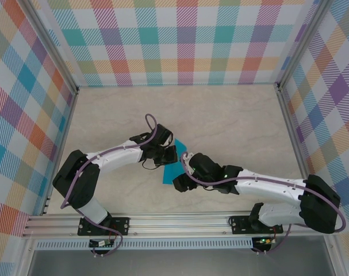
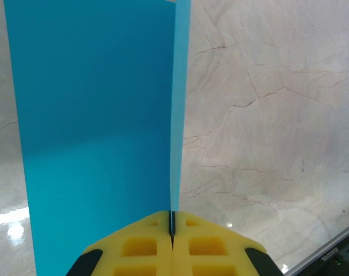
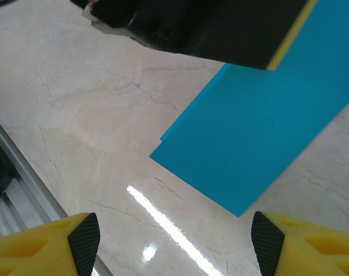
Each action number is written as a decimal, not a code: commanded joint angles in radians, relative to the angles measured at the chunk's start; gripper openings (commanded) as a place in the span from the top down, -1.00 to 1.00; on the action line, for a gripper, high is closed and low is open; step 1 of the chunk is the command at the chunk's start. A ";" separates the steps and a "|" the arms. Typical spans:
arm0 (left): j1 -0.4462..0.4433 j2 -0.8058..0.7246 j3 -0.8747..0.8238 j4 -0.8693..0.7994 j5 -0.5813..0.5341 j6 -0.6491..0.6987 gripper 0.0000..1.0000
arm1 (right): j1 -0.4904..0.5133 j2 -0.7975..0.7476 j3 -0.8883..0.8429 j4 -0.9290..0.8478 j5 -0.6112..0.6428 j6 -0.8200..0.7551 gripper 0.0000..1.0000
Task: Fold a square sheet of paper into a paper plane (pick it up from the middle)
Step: Fold the triangle a second time at the center of the table.
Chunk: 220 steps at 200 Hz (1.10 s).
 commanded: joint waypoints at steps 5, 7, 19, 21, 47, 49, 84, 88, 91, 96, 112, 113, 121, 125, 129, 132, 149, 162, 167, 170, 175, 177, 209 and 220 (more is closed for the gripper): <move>-0.004 -0.030 -0.013 0.029 0.002 -0.017 1.00 | 0.055 0.079 0.049 0.094 0.127 -0.023 -0.46; -0.004 -0.031 -0.014 0.029 0.002 -0.017 1.00 | 0.058 0.084 0.050 0.097 0.133 -0.022 -0.46; -0.004 -0.032 -0.014 0.032 0.002 -0.021 1.00 | 0.068 0.112 0.054 0.111 0.163 -0.012 -0.44; -0.004 -0.032 -0.013 0.034 0.003 -0.021 1.00 | 0.069 0.116 0.054 0.117 0.167 -0.011 -0.44; -0.004 -0.030 -0.018 0.042 0.005 -0.025 1.00 | 0.078 0.151 0.047 0.163 0.202 -0.011 -0.41; -0.004 -0.030 -0.017 0.042 0.005 -0.027 1.00 | 0.078 0.155 0.048 0.167 0.201 -0.014 -0.41; -0.004 -0.026 -0.020 0.043 0.012 -0.026 1.00 | 0.078 0.207 0.066 0.172 0.222 -0.024 -0.29; -0.003 -0.026 -0.022 0.044 0.012 -0.025 1.00 | 0.078 0.211 0.066 0.174 0.225 -0.024 -0.27; -0.004 -0.026 -0.023 0.045 0.011 -0.025 1.00 | 0.078 0.213 0.067 0.173 0.227 -0.025 -0.24; -0.004 -0.026 -0.023 0.043 0.011 -0.026 1.00 | 0.078 0.216 0.068 0.170 0.231 -0.026 -0.21; -0.004 -0.026 -0.021 0.042 0.012 -0.027 1.00 | 0.078 0.218 0.069 0.157 0.242 -0.025 -0.02; -0.004 -0.026 -0.022 0.042 0.012 -0.027 1.00 | 0.078 0.218 0.069 0.157 0.243 -0.025 -0.01; -0.004 -0.028 -0.021 0.042 0.010 -0.026 1.00 | 0.078 0.214 0.067 0.156 0.245 -0.026 0.05; -0.004 -0.029 -0.022 0.040 0.008 -0.027 1.00 | 0.078 0.212 0.067 0.156 0.244 -0.027 0.07; -0.004 -0.028 -0.021 0.038 0.006 -0.027 1.00 | 0.078 0.210 0.066 0.152 0.247 -0.026 0.09; -0.004 -0.029 -0.021 0.038 0.005 -0.026 1.00 | 0.078 0.209 0.067 0.150 0.248 -0.026 0.11; -0.004 -0.026 -0.016 0.031 0.004 -0.023 1.00 | 0.078 0.204 0.065 0.141 0.253 -0.026 0.22; -0.004 -0.026 -0.015 0.030 0.002 -0.023 1.00 | 0.078 0.199 0.063 0.133 0.253 -0.025 0.28; -0.004 -0.026 -0.016 0.031 0.002 -0.024 1.00 | 0.078 0.198 0.063 0.131 0.251 -0.025 0.30; -0.004 -0.026 -0.017 0.031 0.000 -0.025 1.00 | 0.077 0.197 0.064 0.130 0.251 -0.025 0.31; -0.004 -0.025 -0.016 0.029 -0.001 -0.025 1.00 | 0.078 0.196 0.064 0.129 0.250 -0.024 0.33; -0.004 -0.024 -0.016 0.029 -0.001 -0.024 1.00 | 0.078 0.194 0.063 0.128 0.250 -0.024 0.34; -0.004 -0.022 -0.014 0.028 -0.005 -0.025 1.00 | 0.078 0.182 0.057 0.115 0.242 -0.022 0.41; -0.004 -0.020 -0.013 0.027 -0.005 -0.027 1.00 | 0.078 0.181 0.057 0.109 0.237 -0.022 0.45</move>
